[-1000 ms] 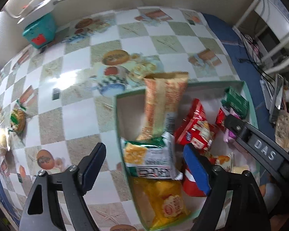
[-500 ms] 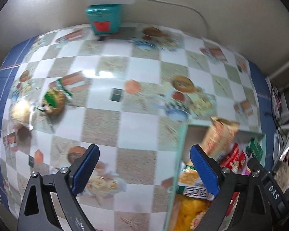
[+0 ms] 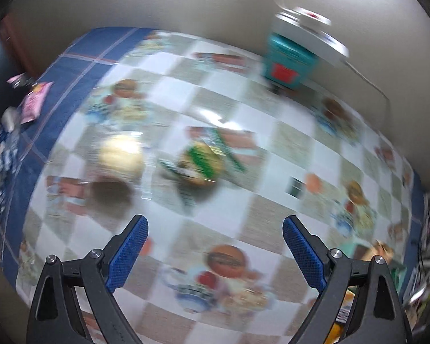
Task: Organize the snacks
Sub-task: 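Move both open tools back over the bun and green cookie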
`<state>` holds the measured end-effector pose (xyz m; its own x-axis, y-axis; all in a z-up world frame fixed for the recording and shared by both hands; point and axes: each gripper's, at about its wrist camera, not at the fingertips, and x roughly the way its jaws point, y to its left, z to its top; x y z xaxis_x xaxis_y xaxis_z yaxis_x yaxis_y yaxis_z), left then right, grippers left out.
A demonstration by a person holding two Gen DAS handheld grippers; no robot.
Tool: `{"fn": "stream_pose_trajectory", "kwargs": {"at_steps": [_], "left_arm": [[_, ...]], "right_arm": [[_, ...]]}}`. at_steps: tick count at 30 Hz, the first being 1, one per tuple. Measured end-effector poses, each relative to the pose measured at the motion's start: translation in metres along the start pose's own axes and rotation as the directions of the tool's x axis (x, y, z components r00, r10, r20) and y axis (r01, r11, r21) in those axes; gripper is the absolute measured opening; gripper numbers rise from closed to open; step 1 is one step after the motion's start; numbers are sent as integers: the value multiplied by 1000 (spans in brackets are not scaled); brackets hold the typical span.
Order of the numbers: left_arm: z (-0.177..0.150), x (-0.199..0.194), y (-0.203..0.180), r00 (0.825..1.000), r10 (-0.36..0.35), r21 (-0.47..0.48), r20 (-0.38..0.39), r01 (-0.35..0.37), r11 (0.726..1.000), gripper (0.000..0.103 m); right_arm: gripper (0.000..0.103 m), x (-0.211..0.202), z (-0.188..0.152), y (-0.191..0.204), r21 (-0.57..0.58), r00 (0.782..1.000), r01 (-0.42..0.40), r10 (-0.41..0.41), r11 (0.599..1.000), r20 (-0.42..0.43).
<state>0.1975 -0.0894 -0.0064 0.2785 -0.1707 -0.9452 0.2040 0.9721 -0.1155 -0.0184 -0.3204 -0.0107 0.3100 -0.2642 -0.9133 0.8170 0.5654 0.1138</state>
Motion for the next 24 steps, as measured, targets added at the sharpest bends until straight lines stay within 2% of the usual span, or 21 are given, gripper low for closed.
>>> {"fn": "stream_pose_trajectory", "kwargs": {"at_steps": [3,11,21,24], "left_arm": [[7,0,30,999,43,-62,9,-42,997,95],[16,8,89,996,89,-175,-6,-89,981,95],[22,15,128,997,81,-250,-12,-82,965,95],[23,18,136,997,72,-262,-5,-71,962,95]], "right_arm": [[103,-1,-5,22,-41,1000,-26,27,999,7],[103,4,-18,63,-104,999,-54,55,993,3],[103,21,-42,125,-226,990,-142,138,964,-36],[103,29,-47,137,-232,987,-163,157,959,-44]]}}
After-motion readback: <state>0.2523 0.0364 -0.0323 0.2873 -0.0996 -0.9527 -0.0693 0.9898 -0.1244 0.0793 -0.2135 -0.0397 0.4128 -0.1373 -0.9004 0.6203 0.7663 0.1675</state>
